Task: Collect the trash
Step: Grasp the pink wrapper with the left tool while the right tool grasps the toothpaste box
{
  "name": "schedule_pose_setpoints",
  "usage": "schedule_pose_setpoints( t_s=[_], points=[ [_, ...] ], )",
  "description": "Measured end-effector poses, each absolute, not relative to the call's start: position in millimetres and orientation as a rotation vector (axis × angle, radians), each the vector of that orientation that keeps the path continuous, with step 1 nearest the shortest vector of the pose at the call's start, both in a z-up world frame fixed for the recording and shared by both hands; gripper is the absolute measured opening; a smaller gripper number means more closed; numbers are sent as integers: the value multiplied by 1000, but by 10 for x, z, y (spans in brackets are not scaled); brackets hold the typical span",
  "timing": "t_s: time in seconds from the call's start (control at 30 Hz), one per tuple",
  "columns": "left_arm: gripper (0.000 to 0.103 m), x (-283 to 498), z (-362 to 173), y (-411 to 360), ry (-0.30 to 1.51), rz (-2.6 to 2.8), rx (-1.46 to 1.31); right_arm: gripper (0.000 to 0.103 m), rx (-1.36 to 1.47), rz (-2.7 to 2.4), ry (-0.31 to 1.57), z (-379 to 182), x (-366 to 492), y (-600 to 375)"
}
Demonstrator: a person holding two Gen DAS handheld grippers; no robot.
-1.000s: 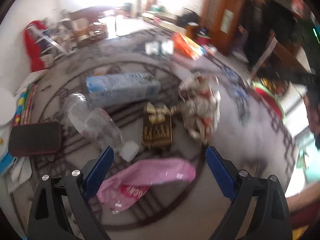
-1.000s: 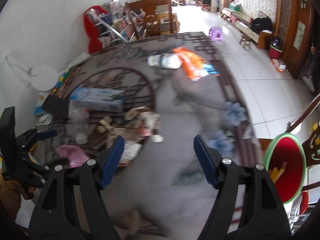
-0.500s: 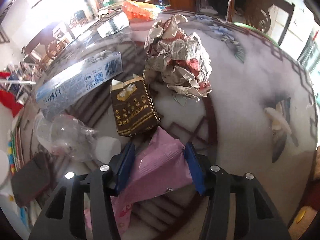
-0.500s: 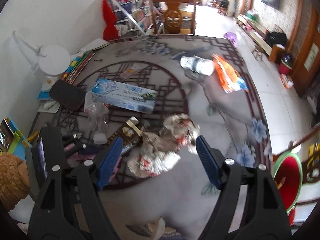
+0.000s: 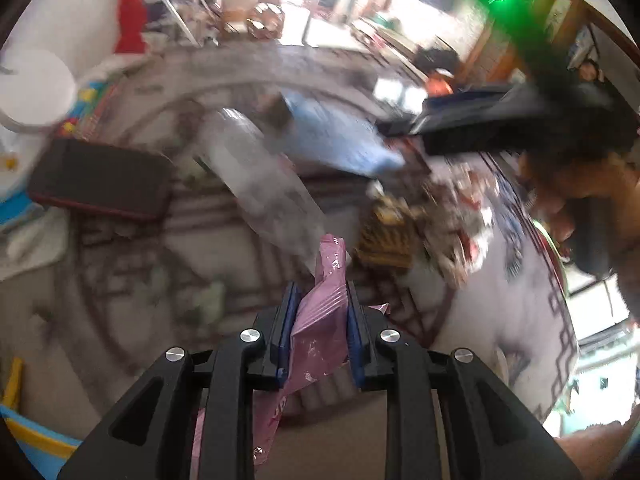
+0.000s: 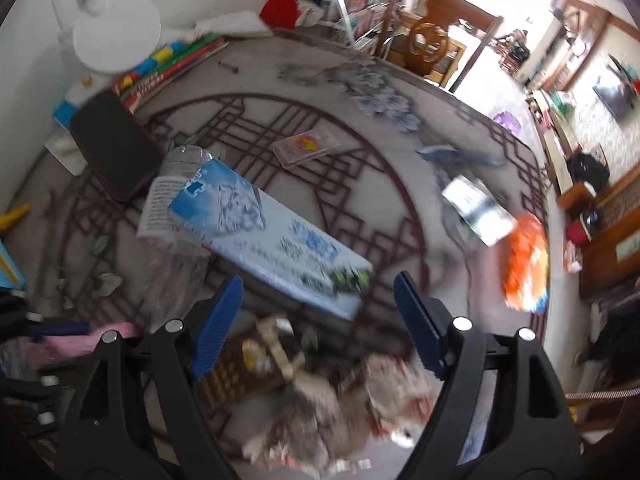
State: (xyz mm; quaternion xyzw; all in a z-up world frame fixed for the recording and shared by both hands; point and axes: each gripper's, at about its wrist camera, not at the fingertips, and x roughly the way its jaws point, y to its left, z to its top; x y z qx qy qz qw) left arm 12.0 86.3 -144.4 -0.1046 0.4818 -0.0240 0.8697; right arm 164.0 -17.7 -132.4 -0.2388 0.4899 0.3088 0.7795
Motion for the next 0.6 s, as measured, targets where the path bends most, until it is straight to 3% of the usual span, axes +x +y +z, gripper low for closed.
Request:
schedule_pose_setpoints(
  t_s=[0.37, 0.5, 0.6],
  points=[
    [21, 374, -1236, 1055, 940, 6, -274, 78, -618, 704, 1096, -1801, 1833, 266],
    [21, 425, -1298, 1076, 950, 10, -287, 91, -466, 766, 1190, -1796, 2046, 264],
    [21, 445, -1351, 1099, 967, 17, -298, 91, -434, 774, 1255, -1858, 2226, 275]
  ],
)
